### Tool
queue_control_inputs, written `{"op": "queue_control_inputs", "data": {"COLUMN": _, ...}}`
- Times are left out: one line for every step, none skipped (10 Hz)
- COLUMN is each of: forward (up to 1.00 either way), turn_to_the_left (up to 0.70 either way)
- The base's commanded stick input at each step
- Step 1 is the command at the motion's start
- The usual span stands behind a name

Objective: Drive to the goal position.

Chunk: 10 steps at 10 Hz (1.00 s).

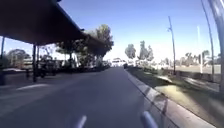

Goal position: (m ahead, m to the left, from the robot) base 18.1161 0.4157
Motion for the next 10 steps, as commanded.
{"op": "queue_control_inputs", "data": {"forward": 0.98, "turn_to_the_left": 0.0}}
{"op": "queue_control_inputs", "data": {"forward": 0.98, "turn_to_the_left": 0.0}}
{"op": "queue_control_inputs", "data": {"forward": 0.98, "turn_to_the_left": 0.0}}
{"op": "queue_control_inputs", "data": {"forward": 0.98, "turn_to_the_left": 0.0}}
{"op": "queue_control_inputs", "data": {"forward": 0.98, "turn_to_the_left": 0.0}}
{"op": "queue_control_inputs", "data": {"forward": 0.98, "turn_to_the_left": 0.0}}
{"op": "queue_control_inputs", "data": {"forward": 0.98, "turn_to_the_left": 0.0}}
{"op": "queue_control_inputs", "data": {"forward": 0.98, "turn_to_the_left": 0.0}}
{"op": "queue_control_inputs", "data": {"forward": 0.98, "turn_to_the_left": 0.0}}
{"op": "queue_control_inputs", "data": {"forward": 0.98, "turn_to_the_left": 0.0}}
